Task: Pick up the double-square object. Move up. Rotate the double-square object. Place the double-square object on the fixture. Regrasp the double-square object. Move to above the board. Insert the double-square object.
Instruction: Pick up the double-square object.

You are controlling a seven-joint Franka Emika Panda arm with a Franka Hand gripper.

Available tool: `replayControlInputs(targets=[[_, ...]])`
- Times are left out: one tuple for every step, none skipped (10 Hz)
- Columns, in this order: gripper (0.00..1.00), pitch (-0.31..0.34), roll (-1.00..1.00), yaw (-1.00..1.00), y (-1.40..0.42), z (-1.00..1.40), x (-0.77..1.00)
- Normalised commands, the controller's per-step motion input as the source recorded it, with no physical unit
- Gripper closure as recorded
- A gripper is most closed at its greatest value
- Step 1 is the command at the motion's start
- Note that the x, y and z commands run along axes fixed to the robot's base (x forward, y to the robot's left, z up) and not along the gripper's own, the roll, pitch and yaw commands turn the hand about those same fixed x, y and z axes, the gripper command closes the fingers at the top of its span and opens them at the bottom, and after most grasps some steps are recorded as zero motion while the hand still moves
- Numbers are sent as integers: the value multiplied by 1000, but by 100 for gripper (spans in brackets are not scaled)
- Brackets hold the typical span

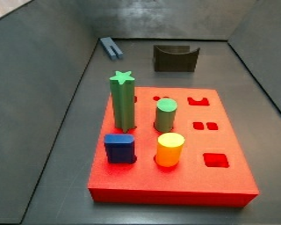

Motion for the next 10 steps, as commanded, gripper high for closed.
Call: replayControlInputs(targets=[[0,-1,13,77,97,-200,17],[0,-130,37,394,26,-483,-131],[0,-244,117,577,0,-700,-446],[0,-237,129,557,0,-720,-491],[0,-230,136,531,0,-740,-534],[0,-229,130,509,0,-749,-563],[0,-243,101,477,0,-737,-531],[0,-217,0,457,0,-757,-309],[0,-94,-160,260,111,-783,3],[0,0,-146,-57,269,-829,200]])
